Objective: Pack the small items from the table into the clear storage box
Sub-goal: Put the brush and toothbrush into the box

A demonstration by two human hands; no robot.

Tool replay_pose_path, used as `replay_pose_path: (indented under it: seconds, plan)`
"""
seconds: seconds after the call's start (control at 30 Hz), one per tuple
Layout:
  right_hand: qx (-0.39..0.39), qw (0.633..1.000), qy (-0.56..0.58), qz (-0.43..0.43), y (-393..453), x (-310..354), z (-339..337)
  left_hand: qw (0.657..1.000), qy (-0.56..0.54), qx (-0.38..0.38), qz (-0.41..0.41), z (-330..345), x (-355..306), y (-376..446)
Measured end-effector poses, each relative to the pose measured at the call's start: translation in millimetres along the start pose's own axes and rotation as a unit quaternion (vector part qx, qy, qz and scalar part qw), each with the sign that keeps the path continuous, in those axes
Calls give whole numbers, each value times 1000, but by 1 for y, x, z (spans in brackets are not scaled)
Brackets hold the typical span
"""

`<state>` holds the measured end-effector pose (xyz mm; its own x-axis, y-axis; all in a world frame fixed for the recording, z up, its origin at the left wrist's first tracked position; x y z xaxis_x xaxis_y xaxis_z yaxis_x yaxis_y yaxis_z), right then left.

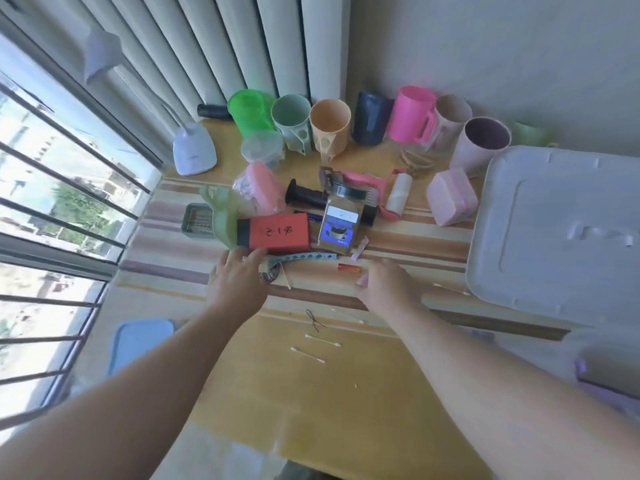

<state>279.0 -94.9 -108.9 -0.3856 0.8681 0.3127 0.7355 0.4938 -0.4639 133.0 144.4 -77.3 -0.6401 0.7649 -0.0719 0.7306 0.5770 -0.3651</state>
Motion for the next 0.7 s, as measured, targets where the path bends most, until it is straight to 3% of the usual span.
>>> replay_pose_path:
  seconds: [0.13,0.23,0.37,0.53,0.7]
  plan:
    - [-10,997,-72,-10,2,5,17,998,49,31,18,15,3,13]
    - [-10,999,-46,-5,-3,3,25,997,62,46,22,30,6,6]
    - [4,999,39,-21,-20,-2,19,999,12,18,47,29,2,-13]
    - [-17,983,169,-70,-59,-4,-39,976,-157,45,146,2,-26,-52]
    - [-60,982,73,-166,-119,-32,-101,940,-215,8,266,-42,-81,-96]
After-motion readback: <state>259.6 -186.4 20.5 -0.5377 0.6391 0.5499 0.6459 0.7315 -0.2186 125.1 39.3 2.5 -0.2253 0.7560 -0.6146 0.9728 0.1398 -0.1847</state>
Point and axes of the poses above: each hand's wrist, its own y-axis towards the middle knuckle, its own z-axis out of the palm, x = y × z, the point moved 3 cm from there along y, towards the middle knuckle, and after that the axes turned 2 degrees about -z, right-handed, at the moved point
